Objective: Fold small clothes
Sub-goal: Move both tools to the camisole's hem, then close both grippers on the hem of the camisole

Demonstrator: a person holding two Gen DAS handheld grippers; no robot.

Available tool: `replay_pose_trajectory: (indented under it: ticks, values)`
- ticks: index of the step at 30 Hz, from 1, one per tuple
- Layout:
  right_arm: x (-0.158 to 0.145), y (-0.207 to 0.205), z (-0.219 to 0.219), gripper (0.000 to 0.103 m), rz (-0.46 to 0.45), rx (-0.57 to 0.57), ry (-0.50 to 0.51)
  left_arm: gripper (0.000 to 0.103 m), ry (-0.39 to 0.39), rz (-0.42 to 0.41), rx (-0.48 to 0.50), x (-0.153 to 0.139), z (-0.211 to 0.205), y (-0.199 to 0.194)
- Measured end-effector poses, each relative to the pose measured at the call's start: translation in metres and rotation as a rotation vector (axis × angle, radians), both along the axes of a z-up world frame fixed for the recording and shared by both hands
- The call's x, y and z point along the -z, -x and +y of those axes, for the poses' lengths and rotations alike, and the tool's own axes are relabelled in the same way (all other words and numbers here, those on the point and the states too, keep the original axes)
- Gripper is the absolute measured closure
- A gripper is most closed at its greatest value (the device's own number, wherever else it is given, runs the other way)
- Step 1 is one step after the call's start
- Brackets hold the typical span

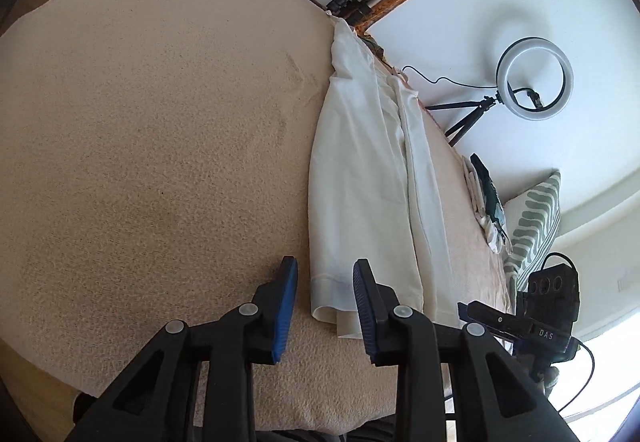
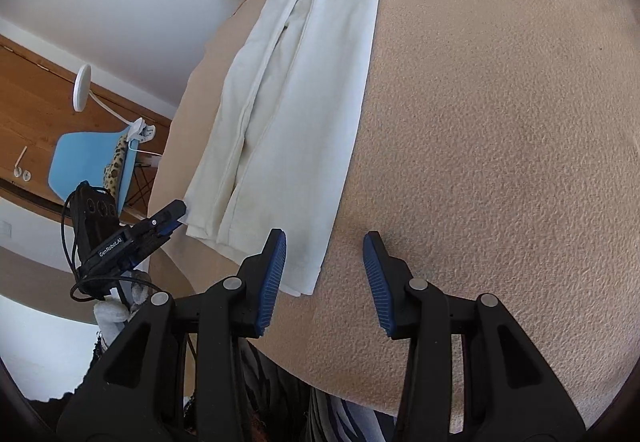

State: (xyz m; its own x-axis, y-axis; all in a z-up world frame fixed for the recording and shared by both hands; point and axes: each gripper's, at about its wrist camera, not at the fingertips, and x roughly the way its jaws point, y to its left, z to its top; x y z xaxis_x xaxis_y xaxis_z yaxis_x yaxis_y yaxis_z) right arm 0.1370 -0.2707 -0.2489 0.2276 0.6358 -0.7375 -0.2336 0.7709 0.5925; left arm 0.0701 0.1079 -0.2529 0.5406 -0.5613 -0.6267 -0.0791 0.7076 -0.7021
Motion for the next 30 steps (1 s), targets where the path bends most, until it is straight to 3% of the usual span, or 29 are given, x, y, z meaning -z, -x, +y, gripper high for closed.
replay_pose_trajectory:
  ticks: [3,6,8,10,13,18,23,25,27,30]
  values:
    - [0.004,0.005,-0.001,0.060,0.014,-0.010,-0.038,0.089,0.017,0.006,0.011,0.001,-0.008,-0.006]
    - [0.007,0.013,0.002,0.060,0.008,-0.026,-0.038,0.100,-0.020,-0.007,0.025,-0.002,-0.019,-0.008]
    - [0.008,0.012,0.004,0.067,0.003,-0.020,-0.044,0.103,-0.039,-0.013,0.011,-0.003,-0.021,-0.007]
    - [0.011,0.009,0.007,0.089,0.019,-0.018,-0.062,0.103,-0.042,-0.025,-0.014,-0.007,-0.020,-0.002]
    - [0.015,0.010,0.010,0.096,0.015,-0.011,-0.059,0.103,-0.061,-0.057,-0.034,-0.011,-0.017,0.008]
    - [0.012,0.012,0.011,0.097,-0.002,-0.017,-0.042,0.102,-0.036,-0.036,-0.022,0.002,-0.013,0.006]
    - [0.010,0.007,0.011,0.094,0.018,-0.033,-0.054,0.073,0.027,-0.046,-0.006,0.004,-0.008,-0.001]
    - [0.013,0.006,0.008,0.080,0.044,-0.032,-0.079,0.070,0.027,-0.051,0.009,0.002,-0.009,-0.005]
    - [0.015,0.005,0.007,0.079,0.054,-0.026,-0.099,0.073,0.028,-0.047,0.045,0.002,-0.010,-0.011]
    - [0.016,0.006,0.012,0.079,0.044,-0.030,-0.079,0.086,0.026,-0.023,0.082,0.004,-0.011,-0.016]
